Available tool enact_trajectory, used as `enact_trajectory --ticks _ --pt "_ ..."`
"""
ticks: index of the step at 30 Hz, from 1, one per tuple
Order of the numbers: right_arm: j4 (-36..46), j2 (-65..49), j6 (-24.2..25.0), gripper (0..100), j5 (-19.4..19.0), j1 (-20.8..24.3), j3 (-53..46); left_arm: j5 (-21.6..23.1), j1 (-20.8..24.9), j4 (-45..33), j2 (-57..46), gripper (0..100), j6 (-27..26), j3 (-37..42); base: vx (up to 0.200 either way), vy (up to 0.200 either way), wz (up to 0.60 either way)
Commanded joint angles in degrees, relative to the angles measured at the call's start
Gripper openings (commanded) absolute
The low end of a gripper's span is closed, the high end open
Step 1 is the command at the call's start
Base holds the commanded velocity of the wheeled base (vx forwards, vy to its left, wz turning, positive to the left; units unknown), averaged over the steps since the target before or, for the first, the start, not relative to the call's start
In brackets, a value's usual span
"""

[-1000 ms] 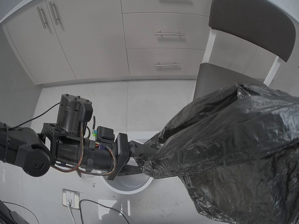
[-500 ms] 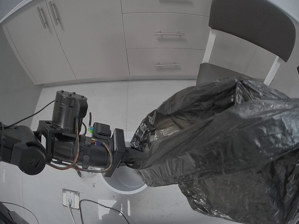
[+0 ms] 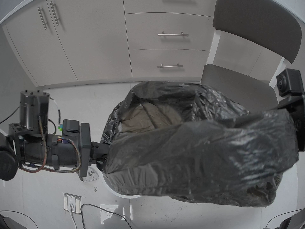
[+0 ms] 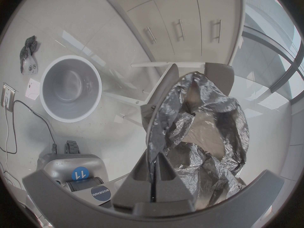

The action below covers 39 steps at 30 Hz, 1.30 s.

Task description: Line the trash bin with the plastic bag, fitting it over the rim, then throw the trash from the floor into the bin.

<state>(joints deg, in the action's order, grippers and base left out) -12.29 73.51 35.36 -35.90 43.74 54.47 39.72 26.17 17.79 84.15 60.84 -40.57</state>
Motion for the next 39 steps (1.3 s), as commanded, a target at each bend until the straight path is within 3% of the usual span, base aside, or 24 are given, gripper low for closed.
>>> enact_trajectory --ticks 1,5,15,29,34,39 --pt "-1.4 5.6 -0.3 0 2.9 3.4 1.1 0.0 -1.7 -0.3 -7.4 0 0.2 3.1 0.000 0.000 0.00" --pt "-3.3 8.8 0.0 0 6.0 5.6 1.3 0.2 -1.7 -0.5 -11.4 0 0.2 5.2 0.000 0.000 0.00" --pt "-4.0 15.7 0.4 0 9.5 10.7 3.6 0.1 -2.9 -0.6 -14.9 0 0.9 8.5 0.000 0.000 0.00" --pt "-4.1 26.4 0.4 0 10.0 11.7 9.8 -0.3 -6.8 0.0 -15.1 0 0.1 10.0 0.000 0.000 0.00" --pt "-4.9 30.5 0.0 0 13.3 11.8 12.4 -0.6 -8.3 0.1 -14.7 0 -2.8 10.4 0.000 0.000 0.00" --pt "-8.4 33.4 0.3 0 13.8 11.8 12.9 -0.7 -9.0 0.3 -14.5 0 -4.9 10.9 0.000 0.000 0.00"
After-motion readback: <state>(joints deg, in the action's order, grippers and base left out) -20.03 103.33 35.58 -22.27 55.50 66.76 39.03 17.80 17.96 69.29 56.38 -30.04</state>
